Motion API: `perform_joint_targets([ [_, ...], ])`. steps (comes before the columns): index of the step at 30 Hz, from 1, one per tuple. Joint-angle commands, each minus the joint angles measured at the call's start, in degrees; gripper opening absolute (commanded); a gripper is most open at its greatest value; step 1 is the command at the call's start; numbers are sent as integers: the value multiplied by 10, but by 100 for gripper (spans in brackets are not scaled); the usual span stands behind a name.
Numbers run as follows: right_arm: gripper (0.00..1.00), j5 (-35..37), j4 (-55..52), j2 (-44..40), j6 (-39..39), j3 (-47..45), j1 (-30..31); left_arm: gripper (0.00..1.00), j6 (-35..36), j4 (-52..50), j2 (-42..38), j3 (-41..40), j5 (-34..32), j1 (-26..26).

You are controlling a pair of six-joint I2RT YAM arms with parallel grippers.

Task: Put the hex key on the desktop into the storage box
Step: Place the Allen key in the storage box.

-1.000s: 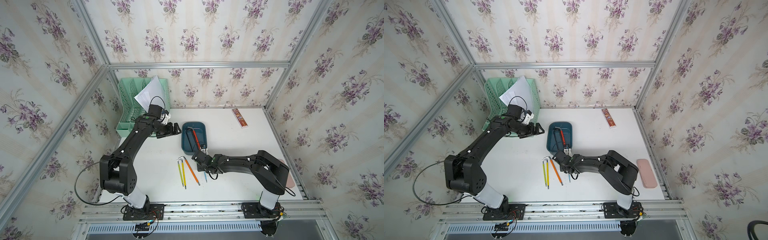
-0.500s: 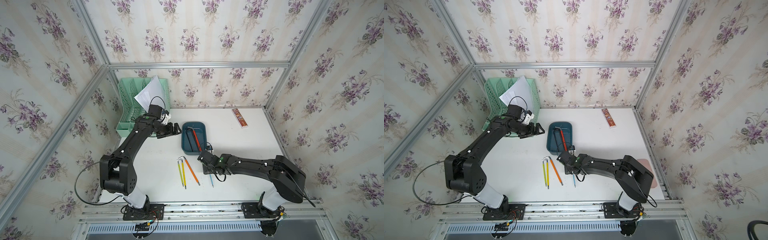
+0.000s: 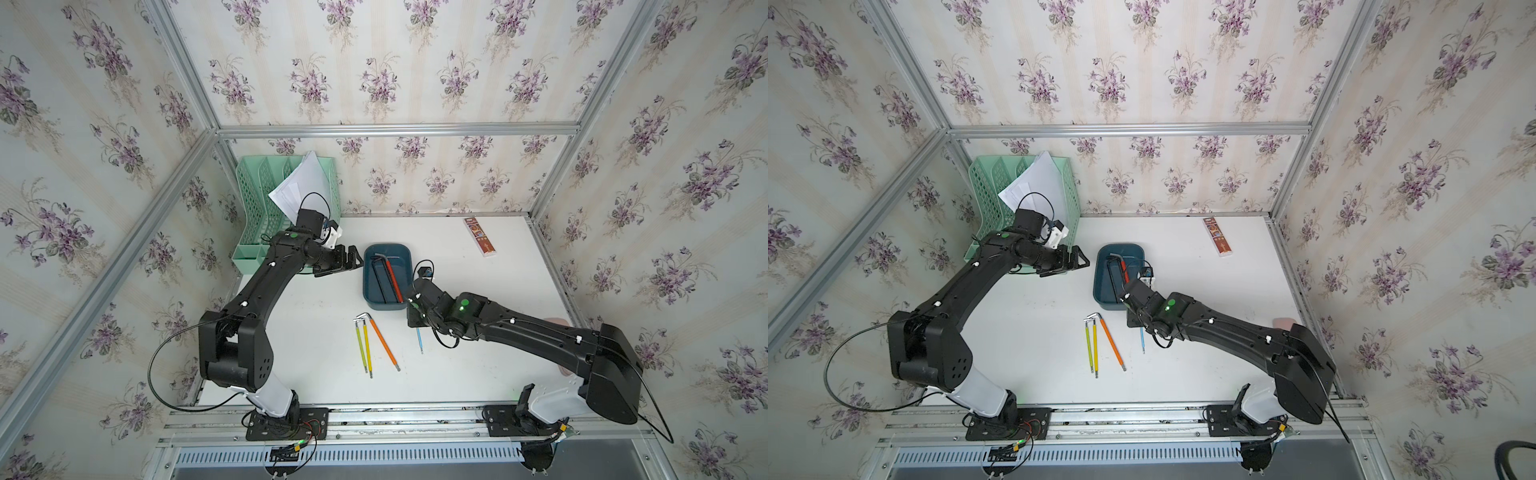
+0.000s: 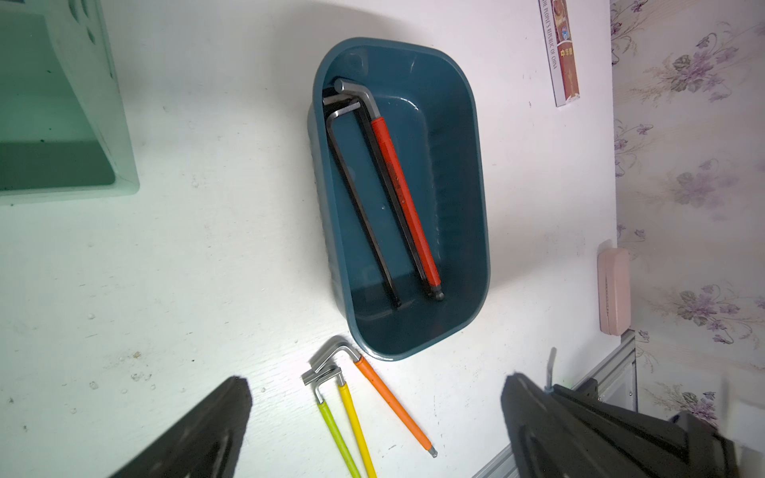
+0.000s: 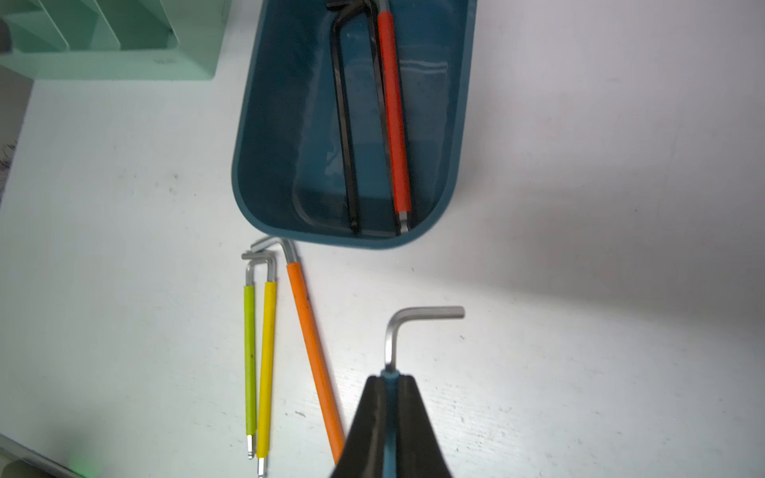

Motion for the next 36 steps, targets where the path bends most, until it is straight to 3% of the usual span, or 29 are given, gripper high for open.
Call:
perform_joint_targets([
  [1, 7, -5, 0, 21, -43, 44, -19, 99, 0, -2, -5, 1, 4, 0],
  [13, 5, -113, 56, 172, -134, 213, -109, 99, 3, -2, -10, -3, -8, 0],
  [25, 3, -158, 42, 366, -150, 377, -138, 99, 3, -4, -4, 1, -7, 0],
  [28, 6, -161, 44, 388, -148, 381, -138, 99, 2, -4, -3, 1, -6, 1],
  [36, 29, -164, 40, 402, -157, 381, -139, 99, 1, -3, -1, 0, -3, 0],
])
